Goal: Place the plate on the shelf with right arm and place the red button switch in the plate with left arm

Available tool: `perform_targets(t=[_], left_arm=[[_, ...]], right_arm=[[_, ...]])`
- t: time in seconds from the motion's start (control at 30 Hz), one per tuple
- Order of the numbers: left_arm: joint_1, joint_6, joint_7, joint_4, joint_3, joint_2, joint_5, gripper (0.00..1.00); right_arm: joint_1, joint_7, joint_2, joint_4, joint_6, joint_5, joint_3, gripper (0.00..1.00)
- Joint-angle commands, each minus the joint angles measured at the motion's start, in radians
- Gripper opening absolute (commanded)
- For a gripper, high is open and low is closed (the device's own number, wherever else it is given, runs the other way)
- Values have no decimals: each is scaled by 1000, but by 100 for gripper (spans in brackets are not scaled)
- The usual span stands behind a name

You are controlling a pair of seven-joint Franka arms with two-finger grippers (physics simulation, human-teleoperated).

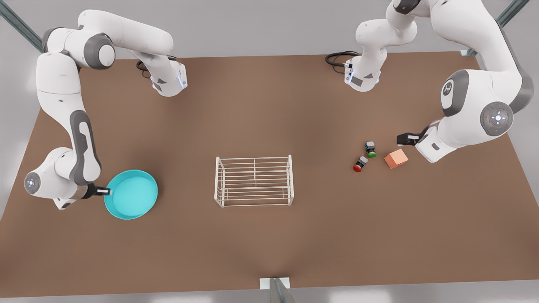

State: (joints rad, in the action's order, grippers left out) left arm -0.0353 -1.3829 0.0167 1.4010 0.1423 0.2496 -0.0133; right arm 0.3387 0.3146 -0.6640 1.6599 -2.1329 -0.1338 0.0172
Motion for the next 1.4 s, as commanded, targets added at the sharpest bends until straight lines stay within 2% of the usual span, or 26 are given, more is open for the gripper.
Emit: perform_targets(t=[0.0, 0.23, 0.4, 0.67, 0.9, 1.03, 1.27, 1.37], left_arm=[[0, -1, -1, 0, 0, -1, -1, 100], [0, -1, -1, 0, 0, -1, -1, 100], [0, -1, -1, 0, 0, 0, -2, 100], [0, -1, -1, 0, 0, 0, -2, 100], [-9, -7, -1, -31, 0, 13, 42, 100], [-9, -27, -3, 10, 2, -18, 44, 100], [23, -79, -3, 61, -20, -32, 41, 100], [26, -108, -3, 64, -17, 4, 42, 100]], right_arm=[[-1, 46, 1, -25, 59, -36, 13, 21], [-6, 54, 0, -132, 200, -170, 38, 21], [-6, 51, -3, -229, 292, -293, 145, 21], [-49, -68, -23, -298, 288, -380, 348, 21], [-260, -86, -43, -393, 269, -360, 337, 21], [-360, -129, -51, -394, 203, -212, 336, 21], [-464, -152, -66, -373, 151, -121, 336, 21], [-486, -150, -85, -374, 133, -118, 337, 21]])
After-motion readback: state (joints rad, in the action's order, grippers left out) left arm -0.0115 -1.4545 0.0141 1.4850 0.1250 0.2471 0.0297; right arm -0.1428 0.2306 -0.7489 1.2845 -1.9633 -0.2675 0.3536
